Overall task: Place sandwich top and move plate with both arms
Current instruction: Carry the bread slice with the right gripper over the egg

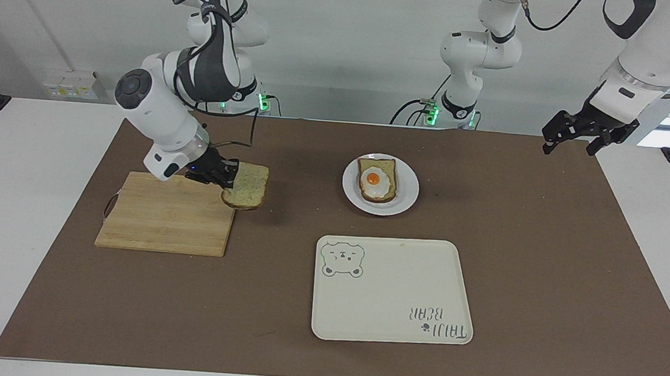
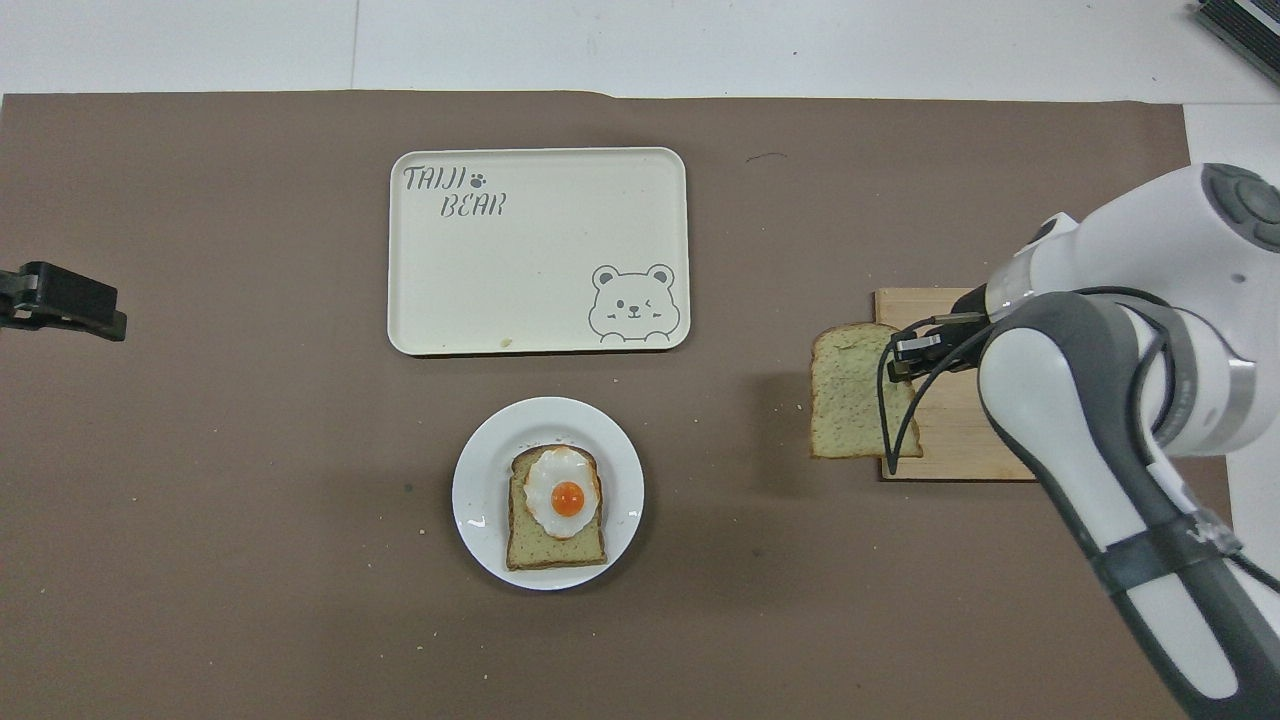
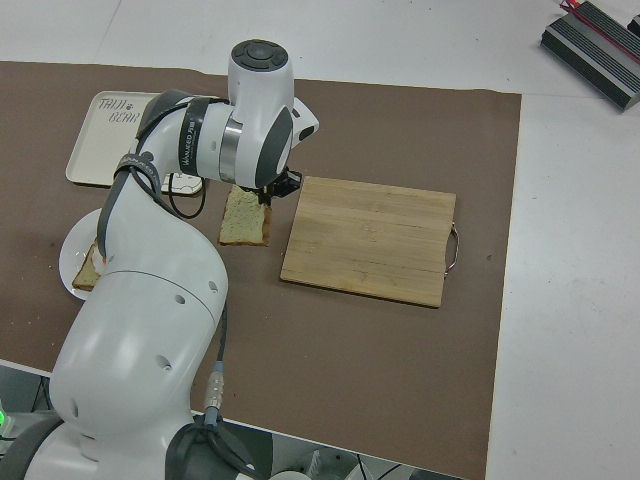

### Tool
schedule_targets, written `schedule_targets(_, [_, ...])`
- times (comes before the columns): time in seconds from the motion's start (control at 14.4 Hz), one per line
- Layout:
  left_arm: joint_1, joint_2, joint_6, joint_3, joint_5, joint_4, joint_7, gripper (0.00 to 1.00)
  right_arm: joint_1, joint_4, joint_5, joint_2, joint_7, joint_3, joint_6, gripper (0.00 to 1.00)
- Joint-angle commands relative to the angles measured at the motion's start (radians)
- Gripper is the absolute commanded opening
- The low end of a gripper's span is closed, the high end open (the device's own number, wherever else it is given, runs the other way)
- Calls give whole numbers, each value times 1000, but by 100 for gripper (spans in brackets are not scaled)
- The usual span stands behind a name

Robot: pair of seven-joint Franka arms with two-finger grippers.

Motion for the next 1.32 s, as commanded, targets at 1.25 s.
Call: schedule_targets(1.25, [10, -9, -11, -1, -14, -4, 9, 100, 485, -12, 310, 163, 95, 9, 328, 0])
